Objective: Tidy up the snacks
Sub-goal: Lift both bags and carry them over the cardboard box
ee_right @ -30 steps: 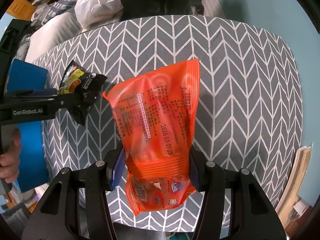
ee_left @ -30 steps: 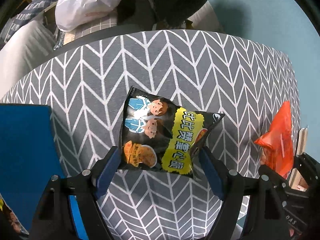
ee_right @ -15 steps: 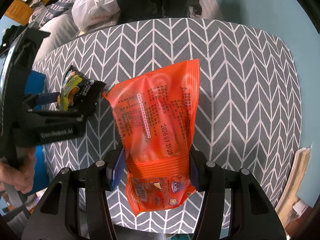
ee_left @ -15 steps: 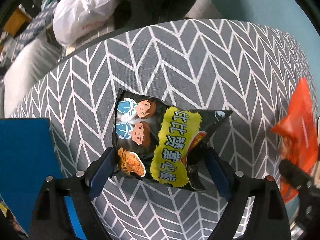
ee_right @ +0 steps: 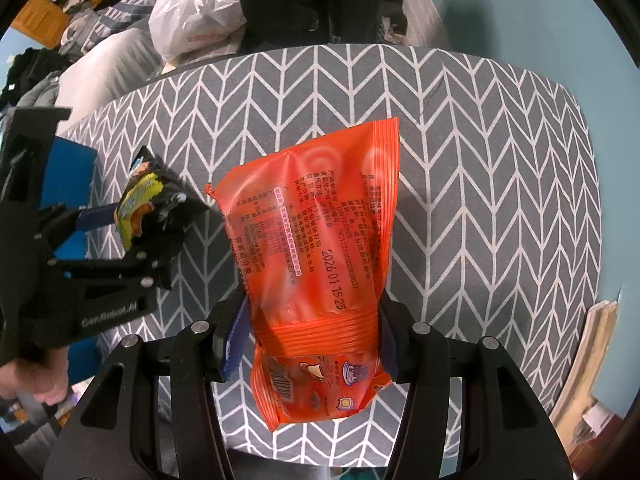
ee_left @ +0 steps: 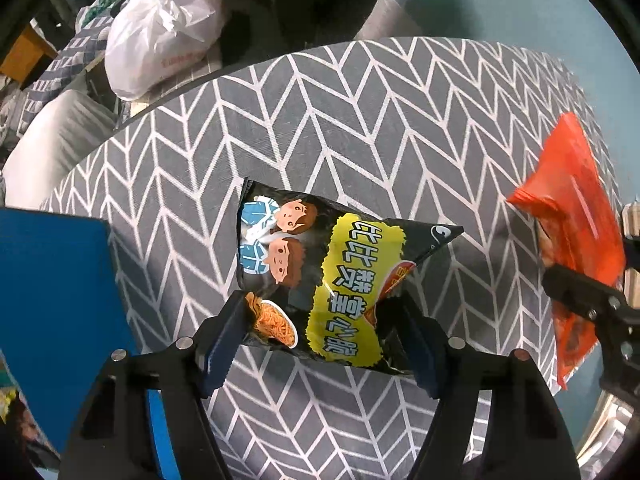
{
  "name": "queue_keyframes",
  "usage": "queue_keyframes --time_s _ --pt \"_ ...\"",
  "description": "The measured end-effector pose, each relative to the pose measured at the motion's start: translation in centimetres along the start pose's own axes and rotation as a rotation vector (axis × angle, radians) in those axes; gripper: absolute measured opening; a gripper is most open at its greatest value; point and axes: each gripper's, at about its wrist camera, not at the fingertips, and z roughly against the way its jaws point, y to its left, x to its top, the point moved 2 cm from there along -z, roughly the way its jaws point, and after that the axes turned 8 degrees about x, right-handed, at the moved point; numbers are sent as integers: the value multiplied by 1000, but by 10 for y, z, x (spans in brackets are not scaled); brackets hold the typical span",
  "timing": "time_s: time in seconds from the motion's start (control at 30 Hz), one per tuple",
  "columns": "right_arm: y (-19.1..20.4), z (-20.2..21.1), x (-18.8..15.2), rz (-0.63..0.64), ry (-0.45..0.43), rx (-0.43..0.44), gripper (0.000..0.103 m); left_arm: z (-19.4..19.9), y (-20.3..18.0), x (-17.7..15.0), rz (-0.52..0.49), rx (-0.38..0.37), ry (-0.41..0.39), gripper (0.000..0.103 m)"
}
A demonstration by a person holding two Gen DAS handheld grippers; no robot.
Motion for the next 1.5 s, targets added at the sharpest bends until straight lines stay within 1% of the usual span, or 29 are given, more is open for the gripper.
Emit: queue_keyframes --time_s 0.17,0.4,0.6,0.77,0.93,1.3,1.43,1.5 --pt "7 5 -1 23 -5 4 54 24 8 -13 19 7 -23 74" --pt "29 16 2 78 -11 -4 54 66 25 -30 45 22 -69 74" --pt "53 31 3 132 -25 -8 54 101 46 -45 90 12 -104 74" --pt "74 43 2 171 -28 2 54 117 72 -55 136 3 -128 74" --pt "106 50 8 237 -30 19 54 135 102 -71 201 4 -147 74" --pt "186 41 28 395 -18 67 54 153 171 -103 336 27 -164 74" --pt "217 38 35 460 -20 85 54 158 192 -114 383 42 -170 74" --pt "232 37 38 488 -29 89 54 159 203 -120 415 37 -168 74"
